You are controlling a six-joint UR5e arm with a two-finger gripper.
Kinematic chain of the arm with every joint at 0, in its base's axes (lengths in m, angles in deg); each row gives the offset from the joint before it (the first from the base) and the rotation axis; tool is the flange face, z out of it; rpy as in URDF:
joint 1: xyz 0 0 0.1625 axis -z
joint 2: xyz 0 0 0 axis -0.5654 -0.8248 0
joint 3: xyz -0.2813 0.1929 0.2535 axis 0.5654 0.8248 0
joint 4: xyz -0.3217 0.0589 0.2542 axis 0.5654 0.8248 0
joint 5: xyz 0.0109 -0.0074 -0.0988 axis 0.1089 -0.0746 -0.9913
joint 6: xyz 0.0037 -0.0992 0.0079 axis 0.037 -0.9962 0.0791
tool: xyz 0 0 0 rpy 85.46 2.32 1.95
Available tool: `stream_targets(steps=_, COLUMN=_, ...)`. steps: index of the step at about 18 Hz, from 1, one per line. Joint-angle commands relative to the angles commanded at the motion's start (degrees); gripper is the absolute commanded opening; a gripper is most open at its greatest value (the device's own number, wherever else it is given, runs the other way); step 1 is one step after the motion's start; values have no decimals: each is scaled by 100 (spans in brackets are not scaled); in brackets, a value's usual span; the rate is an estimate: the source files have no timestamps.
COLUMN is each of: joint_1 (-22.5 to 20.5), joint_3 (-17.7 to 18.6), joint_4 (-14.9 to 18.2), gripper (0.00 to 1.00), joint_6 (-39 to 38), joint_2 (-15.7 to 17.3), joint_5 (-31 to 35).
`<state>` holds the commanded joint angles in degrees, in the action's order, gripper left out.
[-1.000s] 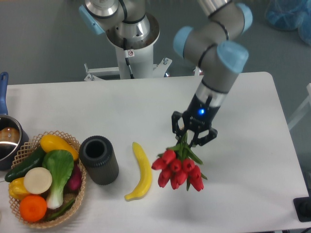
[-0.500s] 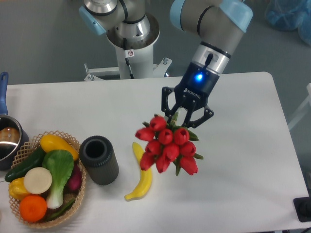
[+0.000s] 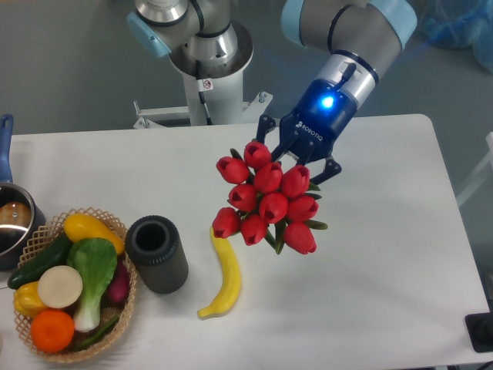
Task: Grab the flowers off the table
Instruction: 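Lift the gripped tulip bundle up off the table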
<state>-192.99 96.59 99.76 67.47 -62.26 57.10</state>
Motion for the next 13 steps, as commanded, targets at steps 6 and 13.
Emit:
stream_targets(steps=6, joint_1=-26, joint_3=26, joint_4=0, gripper=38, joint_6=-35, joint_2=9, joint_5=-140)
stream_targets(steps=13, joint_1=-114, joint_3=149, joint_4=0, gripper=38, joint_6=0, joint_2=9, joint_5=-246)
